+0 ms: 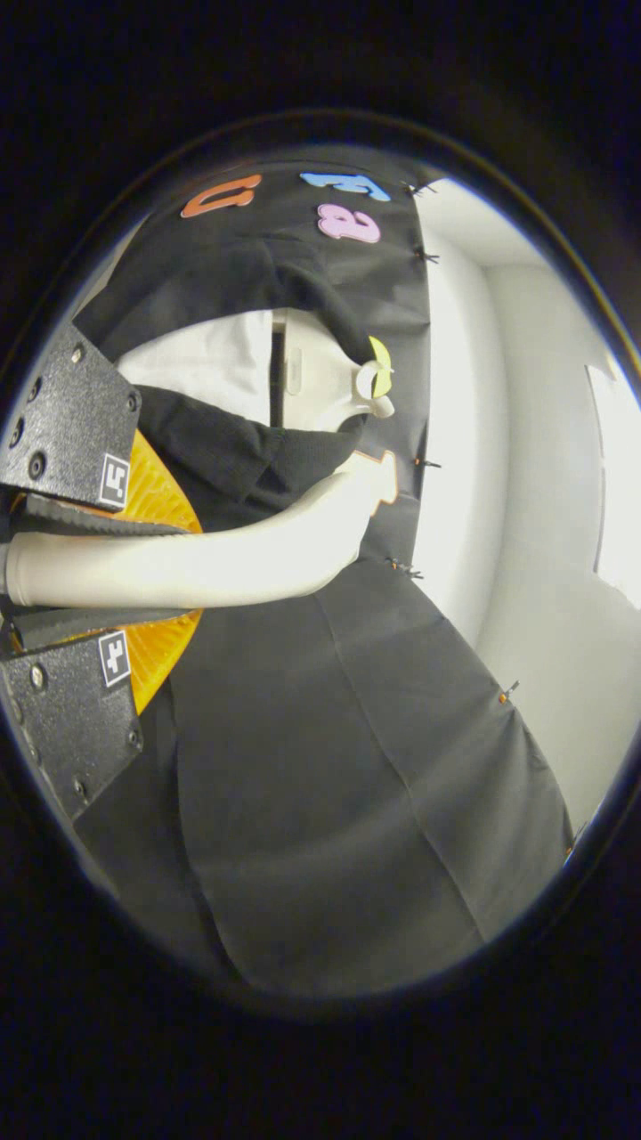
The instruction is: Iron the clothes twice with a garment steamer, once on the left side and once on the right side.
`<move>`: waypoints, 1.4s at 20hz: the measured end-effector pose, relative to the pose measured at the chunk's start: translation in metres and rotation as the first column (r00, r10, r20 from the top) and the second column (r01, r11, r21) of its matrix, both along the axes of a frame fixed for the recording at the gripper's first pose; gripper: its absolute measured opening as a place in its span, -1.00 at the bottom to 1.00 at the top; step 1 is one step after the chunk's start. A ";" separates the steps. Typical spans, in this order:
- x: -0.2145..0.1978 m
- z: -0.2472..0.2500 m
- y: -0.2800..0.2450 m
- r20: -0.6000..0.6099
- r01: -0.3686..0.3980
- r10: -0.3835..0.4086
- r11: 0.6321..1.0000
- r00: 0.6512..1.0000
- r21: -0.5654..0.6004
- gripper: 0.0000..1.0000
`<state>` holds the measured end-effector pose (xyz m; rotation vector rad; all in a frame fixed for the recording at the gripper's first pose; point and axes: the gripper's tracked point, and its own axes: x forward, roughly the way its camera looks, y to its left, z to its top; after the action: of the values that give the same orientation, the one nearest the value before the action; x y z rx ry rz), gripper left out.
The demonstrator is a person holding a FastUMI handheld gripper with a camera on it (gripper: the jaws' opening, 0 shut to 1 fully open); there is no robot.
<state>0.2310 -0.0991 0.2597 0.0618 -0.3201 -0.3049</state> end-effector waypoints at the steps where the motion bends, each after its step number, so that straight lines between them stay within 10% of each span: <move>1: 0.001 0.008 -0.005 0.007 -0.008 0.008 1.000 1.000 -0.016 -0.26; 28: 0.019 -0.086 0.040 -0.216 0.050 -0.080 0.989 0.973 -0.142 -0.26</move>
<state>0.2496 -0.0586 0.1733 -0.1162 -0.1209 -0.3513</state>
